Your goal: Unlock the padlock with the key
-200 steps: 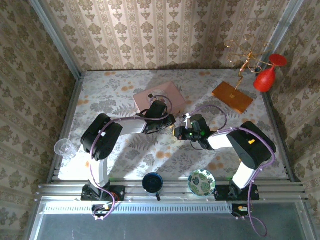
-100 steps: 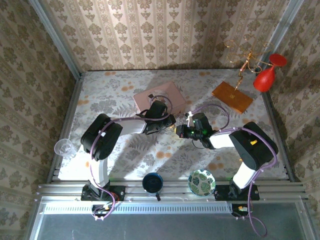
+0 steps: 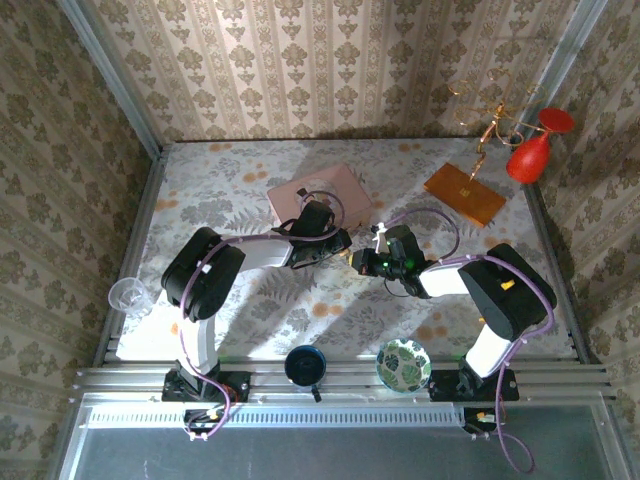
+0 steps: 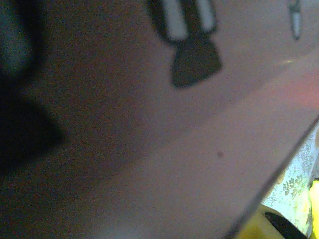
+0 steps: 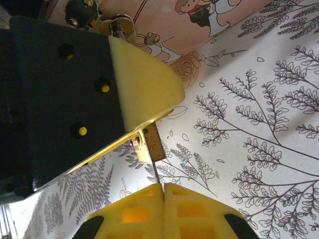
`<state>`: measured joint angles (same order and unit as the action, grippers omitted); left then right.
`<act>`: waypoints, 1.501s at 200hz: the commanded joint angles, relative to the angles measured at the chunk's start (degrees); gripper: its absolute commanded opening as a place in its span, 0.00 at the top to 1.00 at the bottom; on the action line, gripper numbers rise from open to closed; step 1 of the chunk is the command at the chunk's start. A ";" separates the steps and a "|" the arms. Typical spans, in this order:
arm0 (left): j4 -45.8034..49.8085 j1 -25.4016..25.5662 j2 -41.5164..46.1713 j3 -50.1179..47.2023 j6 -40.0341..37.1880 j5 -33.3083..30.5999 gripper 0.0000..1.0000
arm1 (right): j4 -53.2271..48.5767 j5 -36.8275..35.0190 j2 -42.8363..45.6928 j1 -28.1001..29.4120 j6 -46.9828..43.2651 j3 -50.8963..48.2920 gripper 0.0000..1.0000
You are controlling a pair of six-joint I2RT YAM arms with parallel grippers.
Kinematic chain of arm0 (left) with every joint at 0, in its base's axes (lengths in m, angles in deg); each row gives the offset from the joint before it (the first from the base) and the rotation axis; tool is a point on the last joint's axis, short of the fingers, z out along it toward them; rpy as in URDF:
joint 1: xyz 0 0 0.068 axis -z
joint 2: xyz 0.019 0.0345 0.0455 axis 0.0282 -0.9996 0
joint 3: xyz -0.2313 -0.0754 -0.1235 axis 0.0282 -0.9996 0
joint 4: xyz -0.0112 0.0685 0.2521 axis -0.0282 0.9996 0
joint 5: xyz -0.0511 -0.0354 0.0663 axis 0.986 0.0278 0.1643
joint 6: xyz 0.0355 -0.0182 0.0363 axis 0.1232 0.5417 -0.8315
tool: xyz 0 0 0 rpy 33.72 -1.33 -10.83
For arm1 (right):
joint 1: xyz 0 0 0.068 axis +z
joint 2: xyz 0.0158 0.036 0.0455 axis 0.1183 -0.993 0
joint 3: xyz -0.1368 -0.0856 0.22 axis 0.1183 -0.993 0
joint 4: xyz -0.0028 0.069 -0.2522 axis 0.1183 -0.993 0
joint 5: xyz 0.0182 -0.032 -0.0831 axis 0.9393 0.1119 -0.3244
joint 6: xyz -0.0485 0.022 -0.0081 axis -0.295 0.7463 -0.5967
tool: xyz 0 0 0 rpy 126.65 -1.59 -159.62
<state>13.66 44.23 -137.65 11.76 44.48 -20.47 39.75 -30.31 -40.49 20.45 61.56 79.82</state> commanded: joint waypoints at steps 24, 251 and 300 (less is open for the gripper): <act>-0.65 0.79 1.78 -1.05 0.72 7.48 1.00 | 6.16 -1.81 -0.57 -0.88 1.39 0.74 1.00; -3.66 0.33 1.32 -1.76 1.54 9.43 1.00 | 9.29 -9.83 -1.54 -0.79 5.69 0.39 0.98; -5.74 -0.09 1.11 -2.18 2.65 9.08 1.00 | 5.75 -12.48 2.57 -0.70 3.89 -4.58 0.72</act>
<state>9.88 43.53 -137.65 10.45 44.96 -18.24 45.65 -36.02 -41.12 20.52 66.83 77.96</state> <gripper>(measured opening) 0.280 0.200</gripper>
